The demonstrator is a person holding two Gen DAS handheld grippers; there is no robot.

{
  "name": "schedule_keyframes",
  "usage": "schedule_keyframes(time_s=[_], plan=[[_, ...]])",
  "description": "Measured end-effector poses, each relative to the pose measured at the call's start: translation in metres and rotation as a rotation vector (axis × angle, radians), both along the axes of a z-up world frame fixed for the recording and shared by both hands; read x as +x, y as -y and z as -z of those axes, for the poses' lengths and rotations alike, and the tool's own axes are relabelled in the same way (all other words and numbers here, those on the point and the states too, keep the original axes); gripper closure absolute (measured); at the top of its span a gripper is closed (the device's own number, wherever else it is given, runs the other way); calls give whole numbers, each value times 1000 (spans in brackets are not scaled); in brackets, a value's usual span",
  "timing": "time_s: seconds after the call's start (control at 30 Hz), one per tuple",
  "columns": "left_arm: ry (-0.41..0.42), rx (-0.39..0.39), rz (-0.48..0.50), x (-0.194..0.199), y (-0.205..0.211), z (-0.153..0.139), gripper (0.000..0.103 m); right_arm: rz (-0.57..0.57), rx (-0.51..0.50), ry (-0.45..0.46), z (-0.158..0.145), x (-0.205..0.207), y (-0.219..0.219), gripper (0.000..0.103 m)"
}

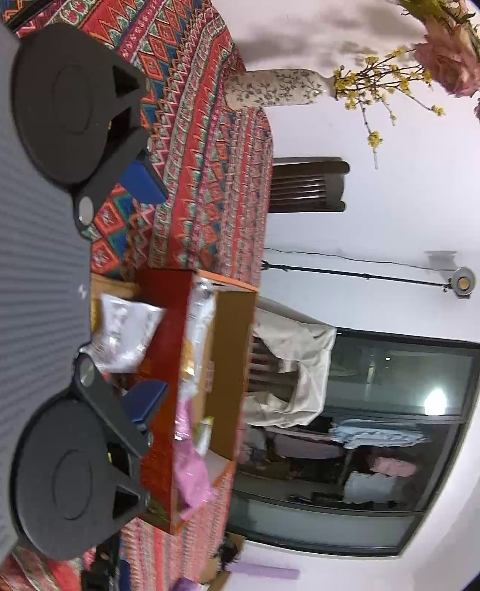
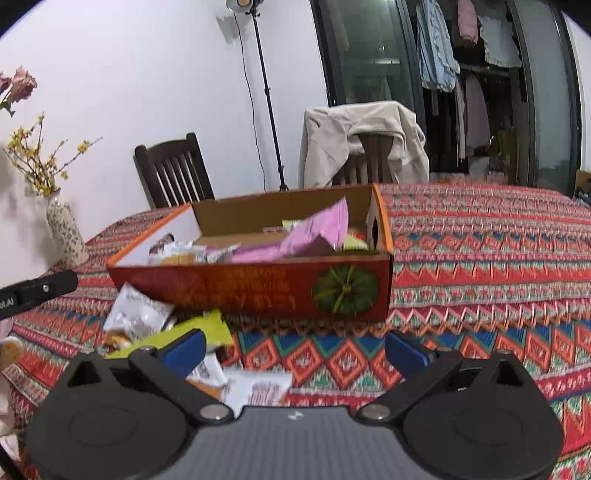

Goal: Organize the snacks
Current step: 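Withdraw both tools from the box back toward the snack pile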

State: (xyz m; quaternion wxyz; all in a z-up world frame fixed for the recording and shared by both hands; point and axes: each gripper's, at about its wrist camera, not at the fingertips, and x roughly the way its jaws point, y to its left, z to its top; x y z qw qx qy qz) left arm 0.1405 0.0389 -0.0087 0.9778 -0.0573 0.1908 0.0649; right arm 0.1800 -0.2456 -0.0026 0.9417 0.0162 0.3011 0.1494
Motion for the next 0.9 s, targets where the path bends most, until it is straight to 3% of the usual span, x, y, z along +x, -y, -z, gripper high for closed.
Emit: schedule_keyframes(time_s=[0.17, 0.33, 0.57, 0.9], plan=[[-28, -17, 26, 3, -4, 13, 0, 7, 2, -34, 12, 3, 1, 0], [3, -13, 46, -1, 0, 13, 0, 7, 44, -26, 11, 2, 6, 0], [7, -5, 44, -3, 2, 14, 0, 32, 26, -36, 10, 1, 9, 0], [-13, -23, 43, 0, -1, 16, 0, 41, -92, -86, 17, 10, 3, 0]])
